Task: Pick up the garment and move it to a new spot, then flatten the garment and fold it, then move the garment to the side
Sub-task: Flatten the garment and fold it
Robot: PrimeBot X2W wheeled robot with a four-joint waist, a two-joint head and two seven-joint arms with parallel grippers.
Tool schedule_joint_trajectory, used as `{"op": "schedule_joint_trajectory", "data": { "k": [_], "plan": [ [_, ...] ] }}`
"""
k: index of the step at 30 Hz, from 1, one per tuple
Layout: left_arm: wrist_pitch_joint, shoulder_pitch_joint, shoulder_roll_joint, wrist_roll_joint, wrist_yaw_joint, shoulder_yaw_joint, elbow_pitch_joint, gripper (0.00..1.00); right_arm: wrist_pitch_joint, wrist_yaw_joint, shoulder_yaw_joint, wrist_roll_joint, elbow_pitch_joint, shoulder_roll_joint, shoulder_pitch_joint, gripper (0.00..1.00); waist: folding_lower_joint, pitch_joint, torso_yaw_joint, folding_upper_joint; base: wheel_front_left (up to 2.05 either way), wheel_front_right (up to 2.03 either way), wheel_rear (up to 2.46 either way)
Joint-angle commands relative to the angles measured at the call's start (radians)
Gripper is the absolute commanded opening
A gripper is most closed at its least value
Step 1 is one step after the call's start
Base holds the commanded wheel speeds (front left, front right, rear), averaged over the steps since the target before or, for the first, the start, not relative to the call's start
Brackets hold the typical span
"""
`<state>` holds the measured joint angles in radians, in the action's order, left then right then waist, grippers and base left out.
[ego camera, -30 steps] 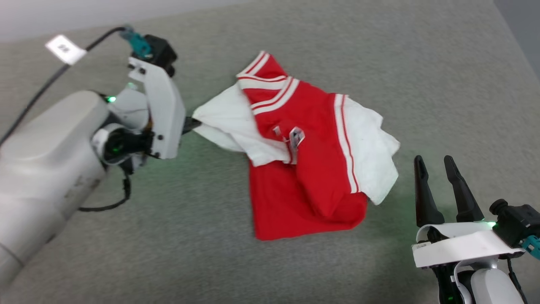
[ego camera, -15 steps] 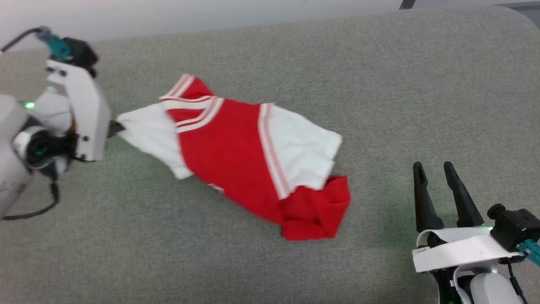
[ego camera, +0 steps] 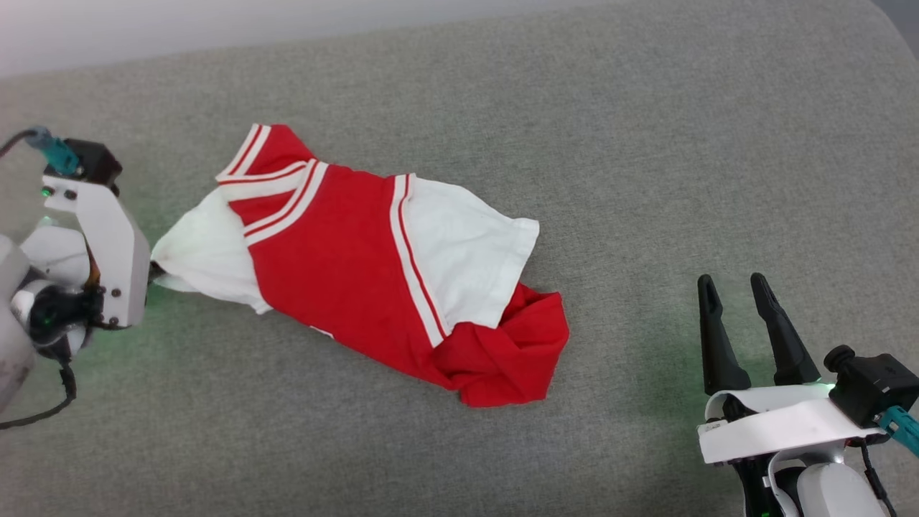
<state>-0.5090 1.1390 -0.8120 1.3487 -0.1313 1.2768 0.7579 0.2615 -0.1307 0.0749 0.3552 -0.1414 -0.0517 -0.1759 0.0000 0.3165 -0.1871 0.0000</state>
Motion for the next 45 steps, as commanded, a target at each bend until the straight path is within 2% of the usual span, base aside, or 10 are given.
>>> {"op": "schedule_joint_trajectory", "data": {
  "k": [1, 2, 3, 5, 6, 19, 26, 30, 39, 45],
  "plan": [
    [0.006, -0.016, 0.003, -0.017, 0.001, 0.002, 0.012, 0.0, 0.005, 0.0, 0.0, -0.006, 0.005, 0.001, -0.002, 1.0, 0.0, 0.008, -0.007, 0.0, 0.0, 0.0, 0.0],
    [0.012, -0.024, 0.007, -0.021, 0.002, 0.003, 0.018, 0.0, 0.005, 0.0, -0.001, -0.007, 0.006, 0.001, 0.0, 1.0, 0.0, 0.01, -0.008, 0.0, 0.0, 0.0, 0.0],
    [0.021, -0.03, 0.012, -0.022, 0.002, 0.004, 0.026, 0.13, 0.005, 0.0, -0.001, -0.009, 0.006, 0.001, 0.002, 1.0, 0.0, 0.012, -0.008, 0.0, 0.0, 0.0, 0.0],
    [0.039, -0.034, 0.022, -0.015, 0.002, 0.005, 0.041, 0.56, 0.005, 0.0, 0.004, -0.014, 0.005, 0.001, 0.002, 1.0, 0.0, 0.013, -0.005, 0.0, 0.0, 0.0, 0.0],
    [0.047, -0.035, 0.027, -0.012, 0.002, 0.005, 0.044, 1.0, 0.005, 0.0, 0.006, -0.017, 0.004, 0.001, 0.002, 1.0, 0.0, 0.013, -0.001, 0.0, 0.0, 0.0, 0.0],
    [0.404, -0.077, 0.007, 0.015, 0.002, -0.05, -0.09, 1.0, -0.063, 0.0, 0.05, -0.108, -0.011, -0.003, -0.034, 1.0, 0.0, -0.056, 0.1, 0.0, 0.0, 0.0, 0.0],
    [0.719, -0.213, 0.033, 0.033, 0.003, -0.104, -0.136, 1.0, -0.224, 0.0, 0.07, -0.129, 0.01, -0.068, -0.076, 1.0, 0.0, -0.091, 0.18, 0.0, 0.0, 0.0, 0.0],
    [0.772, -0.3, 0.072, -0.005, 0.045, -0.163, -0.158, 1.0, -0.341, 0.0, 0.082, -0.115, 0.029, -0.12, -0.108, 1.0, 0.0, -0.101, 0.229, 0.0, 0.0, 0.0, 0.0],
    [0.773, -0.627, 0.187, -0.393, 0.192, -0.637, -0.378, 1.0, -0.707, 0.0, 0.118, -0.043, 0.049, -0.253, -0.183, 1.0, 0.0, -0.1, 0.305, 0.0, 0.0, 0.0, 0.0],
    [0.772, -0.85, 0.306, -0.625, 0.198, -0.913, -0.536, 1.0, -0.943, 0.0, 0.142, 0.029, 0.054, -0.321, -0.247, 1.0, 0.0, -0.085, 0.332, 0.0, 0.0, 0.0, 0.0]
  ]
}}
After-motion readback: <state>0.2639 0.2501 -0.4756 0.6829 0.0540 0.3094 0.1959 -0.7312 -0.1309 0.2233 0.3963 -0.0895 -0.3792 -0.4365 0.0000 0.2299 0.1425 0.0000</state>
